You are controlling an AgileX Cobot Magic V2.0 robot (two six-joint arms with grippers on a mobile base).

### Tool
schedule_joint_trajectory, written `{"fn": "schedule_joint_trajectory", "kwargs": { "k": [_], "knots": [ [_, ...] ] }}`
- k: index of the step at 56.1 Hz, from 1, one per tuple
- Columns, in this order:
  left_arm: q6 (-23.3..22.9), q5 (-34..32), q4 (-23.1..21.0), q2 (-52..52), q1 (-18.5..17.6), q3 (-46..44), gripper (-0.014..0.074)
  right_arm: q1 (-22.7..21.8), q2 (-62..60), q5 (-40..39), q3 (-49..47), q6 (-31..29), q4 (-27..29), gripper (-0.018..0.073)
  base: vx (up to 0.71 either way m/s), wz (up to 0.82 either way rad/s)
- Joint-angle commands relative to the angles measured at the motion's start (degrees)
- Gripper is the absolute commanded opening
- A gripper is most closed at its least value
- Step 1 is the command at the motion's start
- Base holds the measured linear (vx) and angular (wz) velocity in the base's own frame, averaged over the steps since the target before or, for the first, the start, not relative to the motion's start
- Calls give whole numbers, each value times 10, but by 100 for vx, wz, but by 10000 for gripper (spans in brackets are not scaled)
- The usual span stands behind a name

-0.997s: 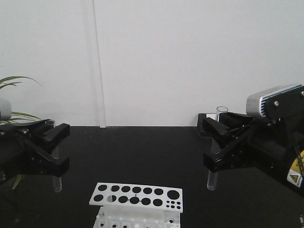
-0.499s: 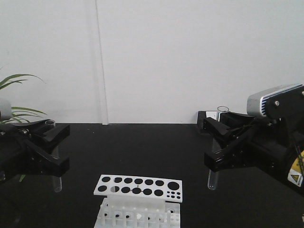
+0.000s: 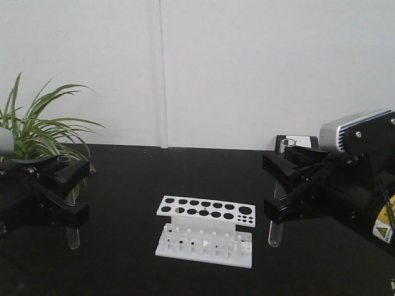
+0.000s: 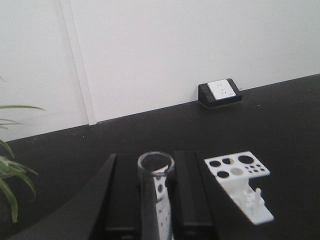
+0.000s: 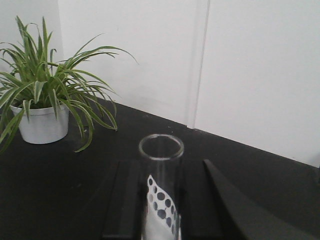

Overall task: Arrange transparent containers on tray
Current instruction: 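Keep both tubes held while the base drives to the yellow tray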

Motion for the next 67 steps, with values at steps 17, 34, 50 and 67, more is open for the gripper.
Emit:
{"fn": "schedule_joint_trajectory", "kwargs": {
  "k": [17, 34, 50, 67],
  "knots": [
    [-5, -48, -6, -14, -2, -15, -6, 0, -15, -42, -18, -1, 3, -13, -29, 12],
    [-5, -47, -6, -14, -2, -15, -6, 0, -15, -42, -18, -1, 3, -13, -33, 24],
    [-5, -46, -6, -14, -2, -15, -6, 0, -15, -42, -18, -1, 3, -13, -35, 43],
    [-5, -46, -6, -14, -2, -15, -6, 0, -15, -42, -18, -1, 3, -13, -35, 52]
  ]
}}
